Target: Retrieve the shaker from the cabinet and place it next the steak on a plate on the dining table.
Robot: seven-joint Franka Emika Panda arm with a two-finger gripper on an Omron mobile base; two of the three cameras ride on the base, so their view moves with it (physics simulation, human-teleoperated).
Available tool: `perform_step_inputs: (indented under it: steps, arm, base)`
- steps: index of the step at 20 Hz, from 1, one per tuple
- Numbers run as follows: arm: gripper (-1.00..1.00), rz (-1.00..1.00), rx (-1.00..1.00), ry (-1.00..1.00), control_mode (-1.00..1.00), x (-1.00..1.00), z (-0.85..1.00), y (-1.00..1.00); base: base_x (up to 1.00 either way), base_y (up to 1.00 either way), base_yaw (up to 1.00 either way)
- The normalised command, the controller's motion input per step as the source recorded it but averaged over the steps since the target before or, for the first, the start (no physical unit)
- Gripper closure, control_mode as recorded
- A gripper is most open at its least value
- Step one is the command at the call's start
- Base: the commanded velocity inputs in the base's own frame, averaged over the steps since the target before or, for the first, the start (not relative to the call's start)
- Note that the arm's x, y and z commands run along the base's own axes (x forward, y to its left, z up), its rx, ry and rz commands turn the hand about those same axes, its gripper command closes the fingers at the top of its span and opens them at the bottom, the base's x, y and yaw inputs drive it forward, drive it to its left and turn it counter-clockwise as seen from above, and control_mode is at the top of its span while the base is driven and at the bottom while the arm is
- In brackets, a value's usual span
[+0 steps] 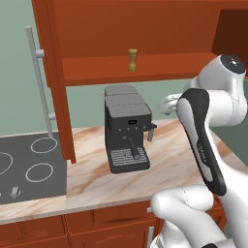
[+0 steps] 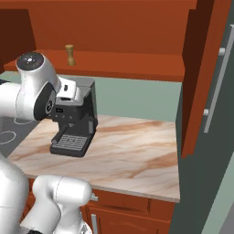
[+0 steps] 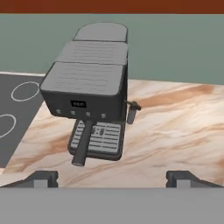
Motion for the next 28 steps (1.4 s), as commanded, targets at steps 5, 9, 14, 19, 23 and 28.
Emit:
perform_step_inputs:
  steps: [5, 9, 14, 19, 23, 28]
  arm:
    - [-1.0, 0.0, 0.0, -0.42, -1.0, -0.26, 0.69, 0.08]
    - [-1.0, 0.0, 0.0, -0.31, -1.0, -0.01, 0.68, 0.21]
    - [-1.0, 0.0, 0.0, -0.24, -1.0, 0.01, 0.5, 0.21]
    - [-1.0, 0.0, 0.0, -0.14, -1.0, 0.08, 0.32, 0.1]
    - [-1.0, 0.0, -0.02, -0.13, -1.0, 0.12, 0.06, 0.02]
    - [-1.0, 0.0, 0.0, 0.0, -1.0, 0.33, 0.15, 0.0]
  base:
    - [0.0, 0.0, 0.0]
    - [0.0, 0.0, 0.0]
    - [0.0, 0.0, 0.0]
    - [0.0, 0.0, 0.0]
    - [0.0, 0.0, 0.0]
    - [0.0, 0.0, 0.0]
